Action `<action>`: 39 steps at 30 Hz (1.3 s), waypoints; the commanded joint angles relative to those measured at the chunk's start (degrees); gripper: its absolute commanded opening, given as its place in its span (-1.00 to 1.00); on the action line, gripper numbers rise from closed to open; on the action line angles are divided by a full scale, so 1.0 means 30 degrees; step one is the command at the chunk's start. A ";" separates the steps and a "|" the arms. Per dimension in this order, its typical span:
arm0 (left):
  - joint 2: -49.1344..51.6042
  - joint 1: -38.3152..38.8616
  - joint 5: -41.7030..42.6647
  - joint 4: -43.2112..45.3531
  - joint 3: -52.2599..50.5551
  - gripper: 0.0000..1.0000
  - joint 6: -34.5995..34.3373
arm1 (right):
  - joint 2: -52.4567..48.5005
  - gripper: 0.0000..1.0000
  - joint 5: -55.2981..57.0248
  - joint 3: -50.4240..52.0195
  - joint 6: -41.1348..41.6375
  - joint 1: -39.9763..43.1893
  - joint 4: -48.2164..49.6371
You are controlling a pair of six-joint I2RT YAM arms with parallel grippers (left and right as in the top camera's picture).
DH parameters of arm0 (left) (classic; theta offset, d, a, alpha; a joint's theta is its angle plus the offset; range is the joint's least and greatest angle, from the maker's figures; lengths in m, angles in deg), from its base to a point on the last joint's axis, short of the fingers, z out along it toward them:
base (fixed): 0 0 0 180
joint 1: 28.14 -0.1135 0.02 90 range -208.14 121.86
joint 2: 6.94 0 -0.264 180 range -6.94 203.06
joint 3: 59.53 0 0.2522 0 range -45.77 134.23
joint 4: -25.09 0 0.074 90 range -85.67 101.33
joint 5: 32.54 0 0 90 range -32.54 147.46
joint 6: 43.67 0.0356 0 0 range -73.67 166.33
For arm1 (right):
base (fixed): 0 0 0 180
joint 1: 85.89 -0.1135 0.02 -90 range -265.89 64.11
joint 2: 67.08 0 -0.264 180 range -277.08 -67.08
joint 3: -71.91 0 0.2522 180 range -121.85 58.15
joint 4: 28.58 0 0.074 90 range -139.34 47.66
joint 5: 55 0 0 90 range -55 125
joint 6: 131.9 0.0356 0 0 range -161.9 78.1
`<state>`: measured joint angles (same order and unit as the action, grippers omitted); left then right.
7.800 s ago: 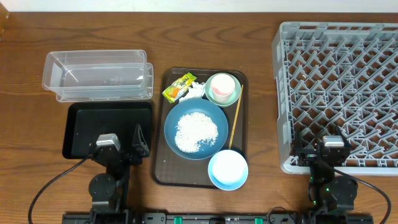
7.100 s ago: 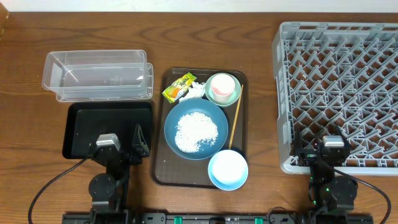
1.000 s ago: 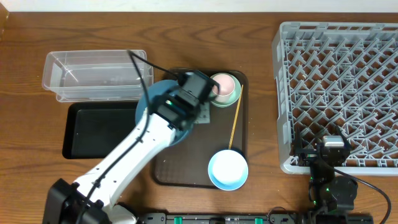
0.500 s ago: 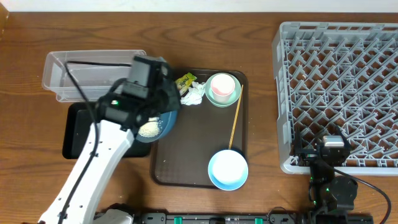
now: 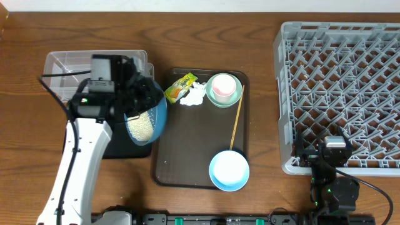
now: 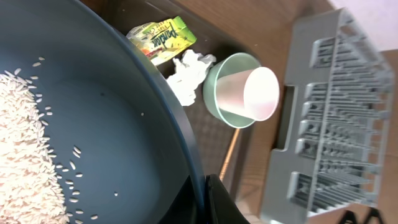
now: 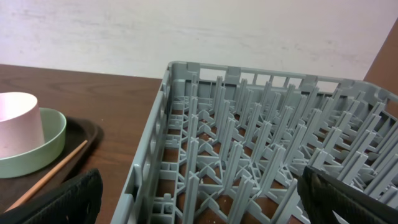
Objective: Sort waste into correct bins and load items into the dishwasher rack
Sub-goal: 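Lift the blue plate with the left gripper over the black tray, then tilt the blue plate with the left gripper to dump rice onto black tray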
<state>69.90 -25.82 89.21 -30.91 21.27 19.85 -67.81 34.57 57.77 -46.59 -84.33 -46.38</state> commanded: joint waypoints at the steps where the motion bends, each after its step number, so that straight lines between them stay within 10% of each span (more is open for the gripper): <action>1: -0.0073 -0.1049 0.2499 0.0029 -0.0248 -0.88 0.0947 | 0.0029 0.99 0.0051 0.0022 -0.0175 -0.0153 -0.0087; 39: 0.0073 -1.2772 1.7012 -0.0838 -0.2696 -0.88 0.5391 | 0.0029 0.99 0.0051 0.0022 -0.0175 -0.0153 -0.0087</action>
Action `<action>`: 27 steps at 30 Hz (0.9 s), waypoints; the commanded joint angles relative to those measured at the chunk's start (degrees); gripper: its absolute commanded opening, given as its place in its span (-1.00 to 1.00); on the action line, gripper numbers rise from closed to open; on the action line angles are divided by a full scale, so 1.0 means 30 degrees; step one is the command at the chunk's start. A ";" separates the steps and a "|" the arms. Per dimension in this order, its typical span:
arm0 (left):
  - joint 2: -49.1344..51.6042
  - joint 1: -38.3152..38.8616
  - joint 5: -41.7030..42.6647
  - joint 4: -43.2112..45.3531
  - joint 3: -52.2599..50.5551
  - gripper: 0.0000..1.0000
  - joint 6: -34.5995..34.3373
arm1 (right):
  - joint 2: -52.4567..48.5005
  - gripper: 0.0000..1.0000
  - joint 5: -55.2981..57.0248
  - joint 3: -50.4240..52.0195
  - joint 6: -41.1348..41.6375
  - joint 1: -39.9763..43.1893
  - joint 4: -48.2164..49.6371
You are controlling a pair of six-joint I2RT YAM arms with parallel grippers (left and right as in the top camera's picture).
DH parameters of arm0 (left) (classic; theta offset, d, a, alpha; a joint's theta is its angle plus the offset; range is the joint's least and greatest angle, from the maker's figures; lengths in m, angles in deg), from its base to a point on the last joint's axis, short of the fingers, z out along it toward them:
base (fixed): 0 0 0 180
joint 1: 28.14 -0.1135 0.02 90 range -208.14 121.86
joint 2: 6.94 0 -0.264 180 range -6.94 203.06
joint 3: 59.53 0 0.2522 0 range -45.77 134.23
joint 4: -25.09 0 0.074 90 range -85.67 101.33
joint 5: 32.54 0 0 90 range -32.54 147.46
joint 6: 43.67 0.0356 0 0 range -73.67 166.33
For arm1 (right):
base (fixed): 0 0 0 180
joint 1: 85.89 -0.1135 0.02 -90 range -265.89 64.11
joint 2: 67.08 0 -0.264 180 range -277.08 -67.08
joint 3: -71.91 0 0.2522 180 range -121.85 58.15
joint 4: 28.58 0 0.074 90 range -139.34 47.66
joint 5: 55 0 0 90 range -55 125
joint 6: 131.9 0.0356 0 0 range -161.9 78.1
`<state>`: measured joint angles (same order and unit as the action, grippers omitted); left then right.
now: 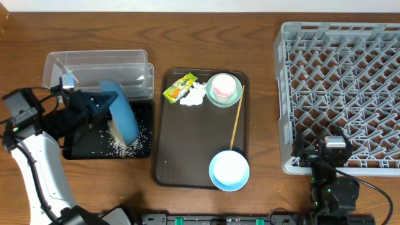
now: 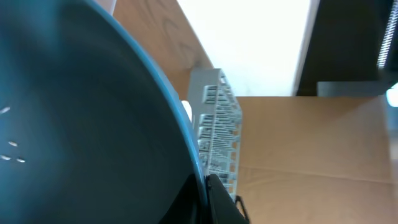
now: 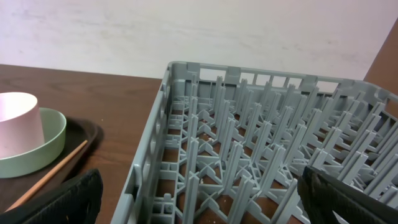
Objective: Sort waste into correct bins and load items into the dishwasher rack
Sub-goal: 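Tilt the blue plate with the left gripper to dump rice onto black tray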
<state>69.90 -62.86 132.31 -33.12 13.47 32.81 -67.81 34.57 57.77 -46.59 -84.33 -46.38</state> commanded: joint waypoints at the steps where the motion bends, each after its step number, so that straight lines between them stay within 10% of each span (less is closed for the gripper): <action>1: 0.0073 -0.0561 0.2958 -0.0102 -0.0095 -0.87 0.1137 | 0.0029 0.98 0.0051 0.0022 -0.0175 -0.0153 -0.0087; 27: 0.0029 -0.4816 0.5078 -0.3344 -0.0459 -0.88 0.3075 | 0.0029 0.99 0.0044 0.0022 -0.0175 -0.0153 -0.0087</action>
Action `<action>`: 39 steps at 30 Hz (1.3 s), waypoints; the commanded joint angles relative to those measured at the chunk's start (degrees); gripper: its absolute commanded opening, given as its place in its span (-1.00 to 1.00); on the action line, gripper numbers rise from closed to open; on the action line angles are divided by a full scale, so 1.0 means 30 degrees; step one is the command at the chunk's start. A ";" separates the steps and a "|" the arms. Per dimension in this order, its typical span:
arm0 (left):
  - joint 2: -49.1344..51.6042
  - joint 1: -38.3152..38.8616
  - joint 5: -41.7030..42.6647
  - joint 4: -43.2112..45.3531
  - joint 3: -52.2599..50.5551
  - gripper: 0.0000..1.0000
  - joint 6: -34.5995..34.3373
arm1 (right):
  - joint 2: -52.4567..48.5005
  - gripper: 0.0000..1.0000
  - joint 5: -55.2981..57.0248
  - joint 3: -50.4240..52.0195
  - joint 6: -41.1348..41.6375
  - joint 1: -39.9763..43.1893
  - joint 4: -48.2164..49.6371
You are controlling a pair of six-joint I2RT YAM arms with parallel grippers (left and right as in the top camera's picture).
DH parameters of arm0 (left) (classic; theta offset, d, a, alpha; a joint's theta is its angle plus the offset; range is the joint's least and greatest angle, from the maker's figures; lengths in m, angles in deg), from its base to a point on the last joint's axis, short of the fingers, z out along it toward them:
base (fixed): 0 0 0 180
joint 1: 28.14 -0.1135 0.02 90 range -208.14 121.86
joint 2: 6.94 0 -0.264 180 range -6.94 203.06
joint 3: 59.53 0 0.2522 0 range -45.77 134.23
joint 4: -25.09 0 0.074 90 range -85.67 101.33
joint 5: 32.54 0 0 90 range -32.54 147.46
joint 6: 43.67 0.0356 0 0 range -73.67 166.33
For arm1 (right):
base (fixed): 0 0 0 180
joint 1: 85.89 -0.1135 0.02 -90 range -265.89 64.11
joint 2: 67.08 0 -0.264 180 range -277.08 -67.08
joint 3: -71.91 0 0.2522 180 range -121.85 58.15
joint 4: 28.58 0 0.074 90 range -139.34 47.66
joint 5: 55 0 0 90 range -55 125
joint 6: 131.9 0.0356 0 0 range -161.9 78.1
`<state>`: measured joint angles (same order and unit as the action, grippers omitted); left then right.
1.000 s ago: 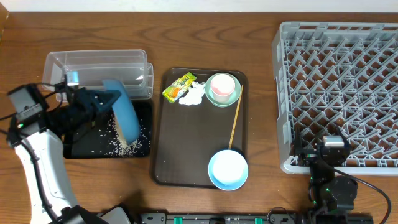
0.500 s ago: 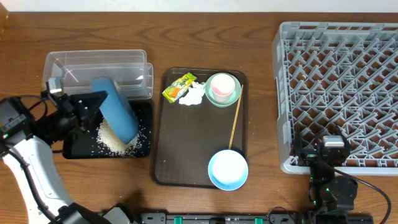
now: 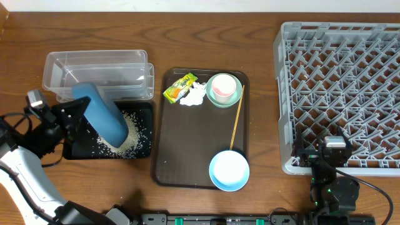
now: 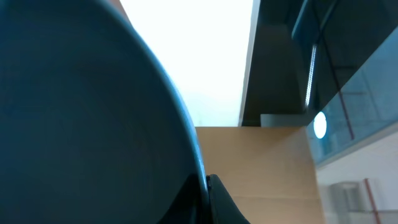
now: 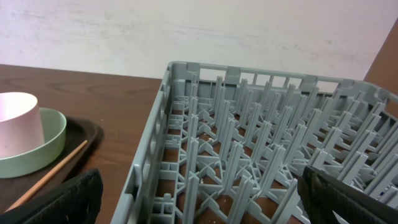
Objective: Sort waste into correct bins and load items into the dishwasher rack
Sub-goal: 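Tilt the blue plate with the left gripper to dump rice onto black tray, then carry the blue plate back and lower it onto the brown tray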
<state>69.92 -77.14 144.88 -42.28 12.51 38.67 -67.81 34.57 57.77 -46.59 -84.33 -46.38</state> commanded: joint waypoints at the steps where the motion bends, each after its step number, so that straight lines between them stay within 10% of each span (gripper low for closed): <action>1: 0.0029 -0.0066 0.0772 0.0350 -0.0138 -0.88 0.1632 | 0.0029 0.99 0.0051 0.0022 -0.0175 -0.0153 -0.0087; 17: -0.3614 0.3002 -0.3169 -0.2426 -0.0087 -0.88 0.2783 | 0.0029 0.99 0.0051 0.0022 -0.0175 -0.0153 -0.0087; 28: -0.9770 1.6582 -1.8338 0.1035 -0.0066 -0.88 -0.4663 | 0.0029 0.98 0.0051 0.0022 -0.0175 -0.0153 -0.0087; 39: -0.4422 2.9871 -2.9806 0.5515 -0.0066 -0.87 -0.6528 | 0.0029 0.98 0.0051 0.0022 -0.0175 -0.0153 -0.0087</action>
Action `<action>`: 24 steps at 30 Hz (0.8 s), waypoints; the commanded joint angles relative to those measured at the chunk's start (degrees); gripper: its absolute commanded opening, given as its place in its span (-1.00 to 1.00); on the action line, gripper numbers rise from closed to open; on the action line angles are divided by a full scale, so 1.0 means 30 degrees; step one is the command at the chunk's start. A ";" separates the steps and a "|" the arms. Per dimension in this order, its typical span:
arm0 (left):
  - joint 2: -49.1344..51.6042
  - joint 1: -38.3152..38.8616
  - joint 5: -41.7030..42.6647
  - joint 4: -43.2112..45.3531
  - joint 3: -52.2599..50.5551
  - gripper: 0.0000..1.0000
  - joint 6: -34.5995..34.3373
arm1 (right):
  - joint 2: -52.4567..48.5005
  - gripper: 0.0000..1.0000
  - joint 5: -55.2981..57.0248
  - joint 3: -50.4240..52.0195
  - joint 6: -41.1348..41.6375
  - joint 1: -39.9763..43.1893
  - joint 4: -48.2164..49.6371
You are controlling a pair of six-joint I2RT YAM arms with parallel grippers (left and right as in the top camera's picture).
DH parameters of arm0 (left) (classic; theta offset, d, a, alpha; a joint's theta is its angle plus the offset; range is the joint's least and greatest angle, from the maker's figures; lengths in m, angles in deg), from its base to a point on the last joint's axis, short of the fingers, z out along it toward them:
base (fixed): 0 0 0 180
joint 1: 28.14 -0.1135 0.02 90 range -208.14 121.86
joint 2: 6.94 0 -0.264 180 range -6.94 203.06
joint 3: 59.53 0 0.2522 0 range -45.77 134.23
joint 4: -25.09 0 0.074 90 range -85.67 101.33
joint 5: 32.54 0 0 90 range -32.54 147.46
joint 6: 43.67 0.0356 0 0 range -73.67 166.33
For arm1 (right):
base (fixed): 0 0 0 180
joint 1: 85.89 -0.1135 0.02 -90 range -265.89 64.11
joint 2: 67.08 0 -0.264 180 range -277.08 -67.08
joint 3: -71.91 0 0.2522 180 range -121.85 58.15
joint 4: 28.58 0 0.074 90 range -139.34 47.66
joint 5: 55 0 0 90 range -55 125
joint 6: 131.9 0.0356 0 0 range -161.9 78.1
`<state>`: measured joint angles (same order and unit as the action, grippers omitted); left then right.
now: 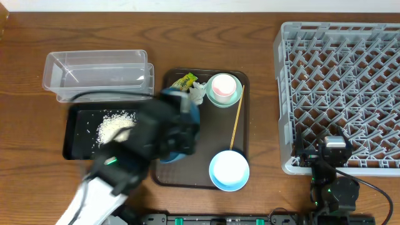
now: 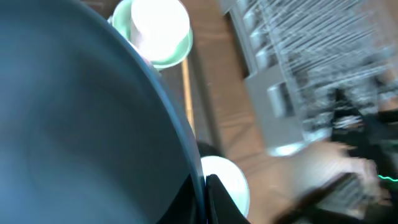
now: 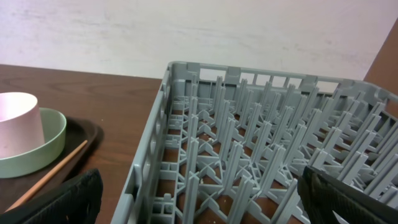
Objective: Sort waste into correct bins and load items into the dishwasher rack
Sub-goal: 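Carry the blue plate back and lower it onto the brown tray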
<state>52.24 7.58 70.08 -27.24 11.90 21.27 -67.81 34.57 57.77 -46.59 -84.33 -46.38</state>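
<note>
The dark blue bowl [image 2: 81,118] fills the left wrist view and looks empty; my left gripper [image 2: 204,200] is shut on its rim. From overhead the bowl [image 1: 186,128] and the blurred left arm hang over the left part of the brown tray [image 1: 200,178]. On the tray lie a yellow-green wrapper [image 1: 183,81], a white tissue [image 1: 197,92], a green bowl [image 1: 232,98] holding a pink cup [image 1: 222,85], a chopstick [image 1: 237,124] and a light blue plate [image 1: 229,170]. Rice [image 1: 114,123] lies in the black bin [image 1: 76,150]. My right gripper [image 3: 199,208] stands open at the grey rack [image 3: 249,149].
A clear plastic bin [image 1: 97,75] stands behind the black bin. The dishwasher rack [image 1: 340,87] takes up the right side of the table, with my right arm at its near edge. Bare wooden table lies between tray and rack.
The bowl was tipped on edge over the black bin at the far left. Now my left gripper holds it over the tray's left part, and the view is blurred. The right arm has not moved.
First my left gripper held the bowl with rice in it at the black bin's right edge. Then the bowl stood tipped over that bin with rice lying below it, then tipped further. Now the rice is in the bin and the bowl is over the tray.
</note>
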 commanded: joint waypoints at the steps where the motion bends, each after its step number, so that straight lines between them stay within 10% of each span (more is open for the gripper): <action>1: 0.2295 0.2317 -0.5253 0.0925 0.0138 -0.87 -0.1049 | 0.0029 0.98 0.0051 0.0022 -0.0175 -0.0153 -0.0087; 24: 0.9012 0.4087 -0.4889 0.2164 0.0138 -0.87 -0.3249 | 0.0029 0.98 0.0051 0.0022 -0.0175 -0.0153 -0.0087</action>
<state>79.21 19.65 54.57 -20.35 11.90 12.62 -67.81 34.57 57.77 -46.59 -84.33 -46.38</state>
